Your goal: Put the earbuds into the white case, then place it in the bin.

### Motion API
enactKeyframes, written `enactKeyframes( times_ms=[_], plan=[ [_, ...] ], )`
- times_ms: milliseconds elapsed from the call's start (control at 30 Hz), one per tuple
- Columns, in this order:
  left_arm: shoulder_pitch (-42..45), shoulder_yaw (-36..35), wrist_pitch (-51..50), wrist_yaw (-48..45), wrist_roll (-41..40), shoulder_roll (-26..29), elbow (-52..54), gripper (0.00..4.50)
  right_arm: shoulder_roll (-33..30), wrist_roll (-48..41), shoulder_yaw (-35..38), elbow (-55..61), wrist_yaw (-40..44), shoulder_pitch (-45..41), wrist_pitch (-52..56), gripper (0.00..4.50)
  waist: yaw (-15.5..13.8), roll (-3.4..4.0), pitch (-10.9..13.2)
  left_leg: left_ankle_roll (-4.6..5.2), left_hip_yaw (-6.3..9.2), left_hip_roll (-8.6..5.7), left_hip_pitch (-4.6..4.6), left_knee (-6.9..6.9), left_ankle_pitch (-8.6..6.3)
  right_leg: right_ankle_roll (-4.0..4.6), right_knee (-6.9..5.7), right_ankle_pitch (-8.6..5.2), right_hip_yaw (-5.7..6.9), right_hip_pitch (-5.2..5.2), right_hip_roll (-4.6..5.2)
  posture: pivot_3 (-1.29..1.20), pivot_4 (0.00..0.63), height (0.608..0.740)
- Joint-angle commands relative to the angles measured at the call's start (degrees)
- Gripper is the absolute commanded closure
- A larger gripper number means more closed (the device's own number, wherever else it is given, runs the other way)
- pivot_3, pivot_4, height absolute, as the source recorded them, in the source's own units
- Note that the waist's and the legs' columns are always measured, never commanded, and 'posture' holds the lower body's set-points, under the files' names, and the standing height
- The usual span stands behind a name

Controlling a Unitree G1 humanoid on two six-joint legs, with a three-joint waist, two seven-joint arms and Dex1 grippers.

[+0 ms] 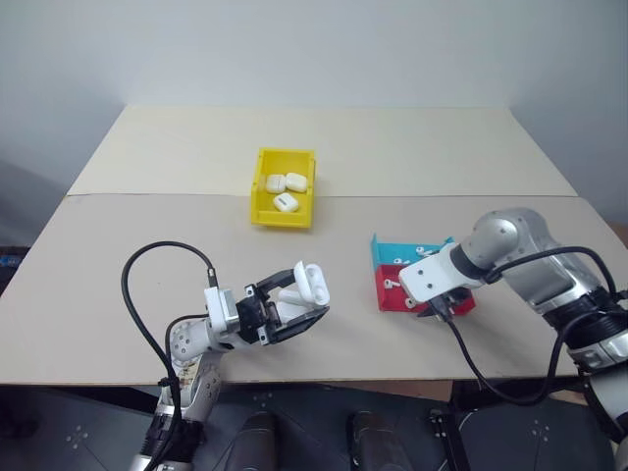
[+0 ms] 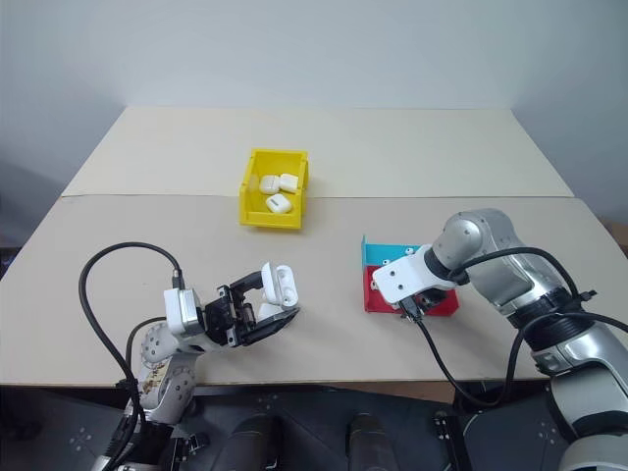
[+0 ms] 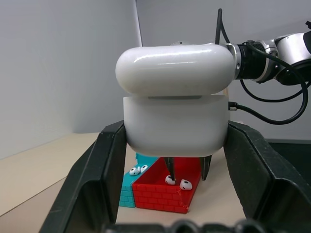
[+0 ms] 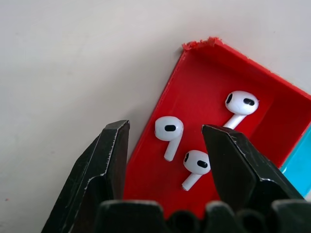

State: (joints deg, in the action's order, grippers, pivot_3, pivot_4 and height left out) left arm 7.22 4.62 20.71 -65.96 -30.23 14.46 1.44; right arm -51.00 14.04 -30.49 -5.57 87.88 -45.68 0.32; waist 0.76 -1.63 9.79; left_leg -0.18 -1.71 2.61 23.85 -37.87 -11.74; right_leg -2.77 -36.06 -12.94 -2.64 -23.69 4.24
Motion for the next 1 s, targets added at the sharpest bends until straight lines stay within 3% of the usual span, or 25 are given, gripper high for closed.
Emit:
enactKeyframes(
  times_ms=[33,633,733,1000],
  plan=[
    [0.2,-0.1,0.3,0.9,0.6,0.3,2.0,1.75,0.3,1.0,0.3,-1.4,1.8,-2.4,-2.2,1.64,0.0,0.0,0.0,0.0,0.0,0.0,0.0,0.0,0.0,0.0,0.0,0.0,0.0,0.0,0.0,0.0,0.15,0.74],
    [0.8,-0.1,-0.5,4.0,2.2,1.3,1.9,1.75,2.2,1.8,0.4,-4.7,2.5,-2.9,-4.3,1.64,0.0,0.01,0.0,0.0,0.0,0.01,0.0,0.0,0.0,0.02,-0.02,0.01,0.0,0.0,-0.02,0.0,0.15,0.74],
    [0.7,0.0,-0.7,4.4,2.3,1.4,2.2,1.75,2.4,1.9,0.6,-4.7,2.3,-3.0,-4.5,2.21,0.0,0.01,0.0,0.0,0.0,0.02,0.0,0.0,0.0,0.02,-0.02,0.01,0.0,0.0,-0.02,0.0,0.15,0.74],
    [0.5,0.2,-1.3,5.1,2.6,1.5,2.6,1.75,2.6,2.9,0.5,-5.4,1.8,-3.0,-5.1,2.21,0.0,0.01,0.0,0.0,0.0,0.02,0.0,0.0,0.0,0.02,-0.02,0.01,0.0,0.0,-0.02,0.0,0.15,0.74]
  ],
)
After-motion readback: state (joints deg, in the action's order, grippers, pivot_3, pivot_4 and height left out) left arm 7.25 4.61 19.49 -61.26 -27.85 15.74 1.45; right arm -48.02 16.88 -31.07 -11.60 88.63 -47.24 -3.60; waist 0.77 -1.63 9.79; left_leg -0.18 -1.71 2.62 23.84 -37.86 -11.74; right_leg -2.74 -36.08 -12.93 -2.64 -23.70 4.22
